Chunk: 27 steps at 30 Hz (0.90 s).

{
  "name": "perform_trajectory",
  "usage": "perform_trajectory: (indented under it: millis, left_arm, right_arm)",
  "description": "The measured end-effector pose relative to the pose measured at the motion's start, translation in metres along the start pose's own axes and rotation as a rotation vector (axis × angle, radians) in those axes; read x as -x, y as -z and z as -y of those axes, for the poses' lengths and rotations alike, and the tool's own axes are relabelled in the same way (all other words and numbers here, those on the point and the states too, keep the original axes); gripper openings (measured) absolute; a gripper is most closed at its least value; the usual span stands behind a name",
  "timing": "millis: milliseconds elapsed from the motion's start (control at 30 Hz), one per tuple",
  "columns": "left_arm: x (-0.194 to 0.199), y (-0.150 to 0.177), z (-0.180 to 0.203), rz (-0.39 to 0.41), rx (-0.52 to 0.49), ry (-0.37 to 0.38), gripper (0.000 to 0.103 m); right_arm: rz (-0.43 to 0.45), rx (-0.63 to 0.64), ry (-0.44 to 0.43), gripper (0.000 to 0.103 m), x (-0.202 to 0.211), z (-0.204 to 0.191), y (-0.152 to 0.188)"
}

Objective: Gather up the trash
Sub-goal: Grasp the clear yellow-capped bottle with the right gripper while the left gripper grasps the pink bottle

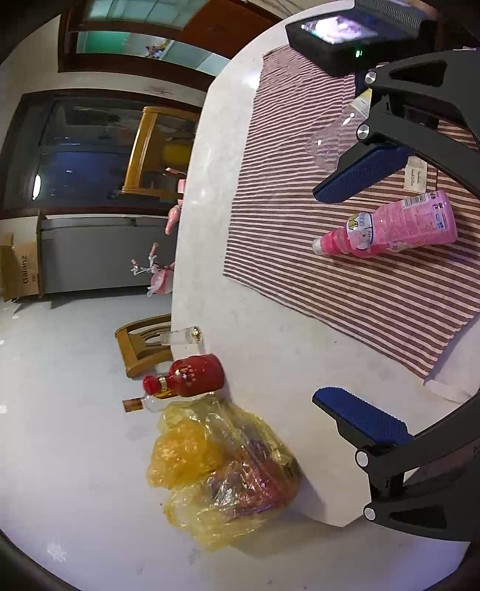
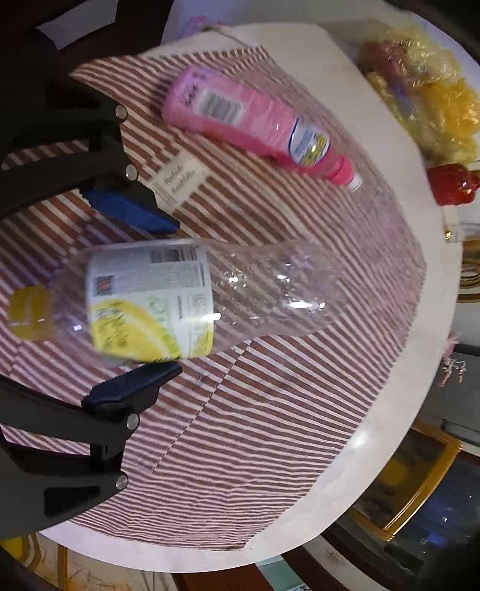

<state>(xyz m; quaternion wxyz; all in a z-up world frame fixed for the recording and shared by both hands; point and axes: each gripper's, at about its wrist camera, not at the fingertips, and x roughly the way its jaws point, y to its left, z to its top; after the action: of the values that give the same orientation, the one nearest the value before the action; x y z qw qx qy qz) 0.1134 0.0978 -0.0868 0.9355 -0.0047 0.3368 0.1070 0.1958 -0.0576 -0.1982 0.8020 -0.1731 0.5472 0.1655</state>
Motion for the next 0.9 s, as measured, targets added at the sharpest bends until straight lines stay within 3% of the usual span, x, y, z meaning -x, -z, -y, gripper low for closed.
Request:
perform_trajectory:
  millis: [133,300,433,533,700,900]
  left_arm:
    - [-0.011,0.003,0.003,-0.033,-0.009,-0.004,0.097]
    - [-0.028,0.009,0.001,-0.092,-0.008,-0.029,0.097]
    - [-0.047,0.018,0.012,-0.146,-0.006,-0.01,0.097]
    - [-0.068,0.026,0.029,-0.195,-0.006,0.016,0.097]
    - [-0.108,0.055,0.062,-0.327,-0.06,-0.031,0.097]
    - [-0.131,0.077,0.072,-0.394,-0.065,-0.033,0.096]
  right_arm:
    - [-0.049,-0.015,0.005,0.065,-0.015,0.001,0.0]
    - [-0.023,-0.084,-0.069,0.064,-0.01,0.014,0.005]
    - [0.062,-0.208,-0.138,0.064,0.02,0.033,0.021]
    - [0.105,-0.258,-0.129,0.064,0.043,0.043,0.036]
    - [0.175,-0.31,-0.152,0.064,0.074,0.053,0.054]
    - [0.238,-0.31,-0.167,0.064,0.088,0.06,0.039]
